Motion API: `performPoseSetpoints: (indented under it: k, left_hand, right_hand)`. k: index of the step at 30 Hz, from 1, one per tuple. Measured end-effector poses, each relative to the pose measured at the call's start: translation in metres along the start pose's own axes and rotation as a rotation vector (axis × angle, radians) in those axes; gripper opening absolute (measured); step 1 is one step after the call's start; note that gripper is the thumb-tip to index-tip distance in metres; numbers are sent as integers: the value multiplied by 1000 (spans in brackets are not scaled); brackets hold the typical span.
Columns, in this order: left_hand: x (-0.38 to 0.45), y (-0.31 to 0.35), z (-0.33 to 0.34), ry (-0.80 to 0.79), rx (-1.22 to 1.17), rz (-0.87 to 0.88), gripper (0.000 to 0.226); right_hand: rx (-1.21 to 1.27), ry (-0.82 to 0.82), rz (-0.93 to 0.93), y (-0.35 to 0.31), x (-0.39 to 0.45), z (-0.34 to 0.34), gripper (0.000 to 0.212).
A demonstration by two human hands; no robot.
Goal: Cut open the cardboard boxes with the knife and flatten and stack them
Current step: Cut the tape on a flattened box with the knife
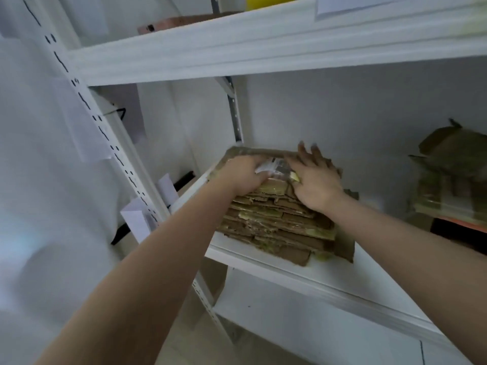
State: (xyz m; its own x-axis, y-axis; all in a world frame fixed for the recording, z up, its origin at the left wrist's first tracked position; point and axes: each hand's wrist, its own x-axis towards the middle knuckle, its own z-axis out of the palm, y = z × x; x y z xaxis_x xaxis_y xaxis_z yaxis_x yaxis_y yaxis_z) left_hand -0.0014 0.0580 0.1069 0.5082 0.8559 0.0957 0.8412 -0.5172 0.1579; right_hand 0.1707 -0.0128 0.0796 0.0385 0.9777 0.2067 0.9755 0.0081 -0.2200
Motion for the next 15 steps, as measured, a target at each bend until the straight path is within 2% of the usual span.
performPoseSetpoints:
  k: [2,4,10,15]
  left_hand:
    - [-3,15,18,-114,16,-7,62]
    - [-8,18,47,-189,157,-18,64]
    - [-7,8,67,-98,183,-6,61]
    - [-18,11,90,-21,201,-25,63]
  right_hand:
    - [53,-104,12,6,-4,15,53]
    - [74,-187,34,13,-9,32,53]
    - [113,-162,48,16,-6,42,52]
    - [89,-80,40,20,-19,63,53]
